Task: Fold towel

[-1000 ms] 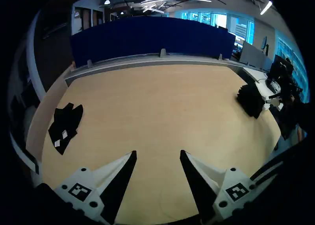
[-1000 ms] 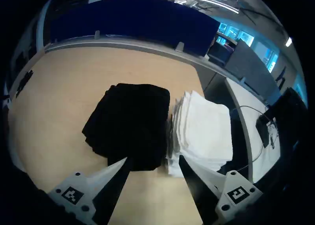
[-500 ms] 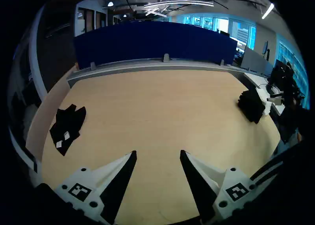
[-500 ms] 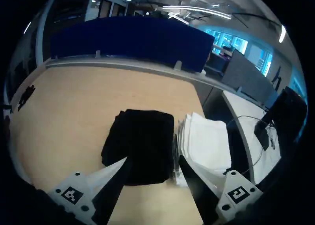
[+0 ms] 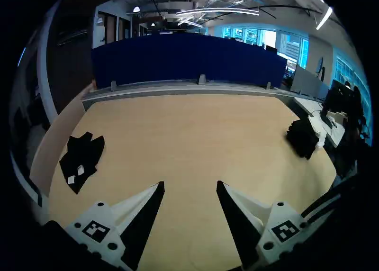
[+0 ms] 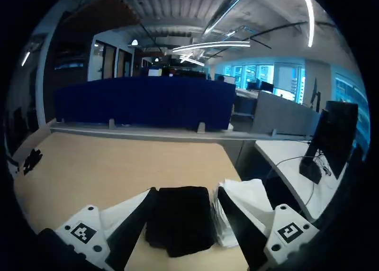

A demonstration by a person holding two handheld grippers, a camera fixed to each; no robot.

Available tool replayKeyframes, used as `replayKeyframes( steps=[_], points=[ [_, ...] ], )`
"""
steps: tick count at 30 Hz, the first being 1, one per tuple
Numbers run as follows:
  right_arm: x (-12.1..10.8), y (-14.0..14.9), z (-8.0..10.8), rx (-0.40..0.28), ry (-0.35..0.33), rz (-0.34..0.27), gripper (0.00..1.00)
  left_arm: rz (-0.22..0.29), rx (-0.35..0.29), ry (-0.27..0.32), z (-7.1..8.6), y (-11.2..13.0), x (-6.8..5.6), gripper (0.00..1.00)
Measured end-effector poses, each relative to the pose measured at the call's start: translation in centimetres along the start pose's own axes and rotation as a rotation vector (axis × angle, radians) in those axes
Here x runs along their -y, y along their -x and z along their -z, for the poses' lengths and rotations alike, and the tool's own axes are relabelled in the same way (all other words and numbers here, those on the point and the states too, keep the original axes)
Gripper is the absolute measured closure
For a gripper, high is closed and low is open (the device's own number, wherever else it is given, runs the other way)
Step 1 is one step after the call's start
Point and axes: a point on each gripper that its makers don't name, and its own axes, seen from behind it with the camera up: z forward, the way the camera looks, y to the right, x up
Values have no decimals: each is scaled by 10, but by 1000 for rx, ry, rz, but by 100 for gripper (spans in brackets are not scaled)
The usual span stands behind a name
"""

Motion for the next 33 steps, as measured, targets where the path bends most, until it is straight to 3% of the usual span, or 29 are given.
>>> replayKeyframes(
  steps=[9,20,33],
  points=[
    [21,-20,8,-51,-8,28,0,-9,-42,-1,-4,-16,4,19],
    [53,-63,20,-175,-7,3,0,21,-128,-21,-15,-49,19,19],
    [114,-98,31,-268,-28,-37,0,31,-317,-68,-13,-112,38,19]
  ],
)
